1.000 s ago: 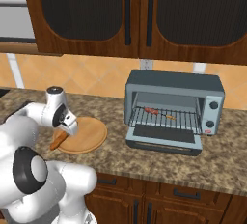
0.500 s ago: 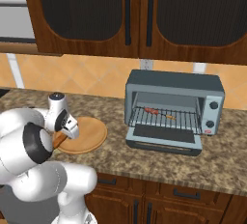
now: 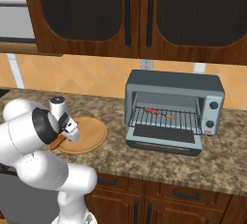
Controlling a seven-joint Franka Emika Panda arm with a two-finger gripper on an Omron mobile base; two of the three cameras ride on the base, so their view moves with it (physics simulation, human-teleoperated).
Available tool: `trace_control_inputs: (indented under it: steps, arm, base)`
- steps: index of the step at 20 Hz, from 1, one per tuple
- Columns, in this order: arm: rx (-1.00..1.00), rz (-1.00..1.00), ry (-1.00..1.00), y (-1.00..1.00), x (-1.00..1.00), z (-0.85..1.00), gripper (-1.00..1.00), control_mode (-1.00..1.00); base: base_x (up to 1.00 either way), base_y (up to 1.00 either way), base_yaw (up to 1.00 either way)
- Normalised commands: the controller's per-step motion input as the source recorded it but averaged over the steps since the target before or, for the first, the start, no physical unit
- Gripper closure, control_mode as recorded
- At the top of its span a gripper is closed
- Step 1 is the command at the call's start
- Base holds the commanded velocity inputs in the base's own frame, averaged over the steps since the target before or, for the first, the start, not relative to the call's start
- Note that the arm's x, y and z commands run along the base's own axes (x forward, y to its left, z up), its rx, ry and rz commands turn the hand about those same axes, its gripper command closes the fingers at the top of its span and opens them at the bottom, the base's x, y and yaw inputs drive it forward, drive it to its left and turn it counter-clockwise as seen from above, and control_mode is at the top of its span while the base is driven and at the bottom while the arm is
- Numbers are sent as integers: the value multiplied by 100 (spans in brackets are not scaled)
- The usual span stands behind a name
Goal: Pick up the kebab skewer and baguette bread, and place them inside the toaster oven. Close the toaster oven door and start by setting the timer.
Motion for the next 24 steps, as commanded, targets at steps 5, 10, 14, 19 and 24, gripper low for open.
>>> trace_control_inputs:
  steps: [5, 10, 14, 19, 24]
  arm:
    - [0, 0, 0, 0, 0, -12, 100, -100]
    - [0, 0, 0, -1, -1, -10, 100, -100]
    - [2, -1, 0, -21, -26, 55, 100, -100]
    - [5, -16, -3, -38, -24, 94, 100, -100]
    - [1, -39, -5, -53, -6, 78, 100, -100]
  base:
    - [0, 0, 0]
    - [0, 0, 0]
    - [0, 0, 0]
    - [0, 0, 0]
    - [0, 0, 0]
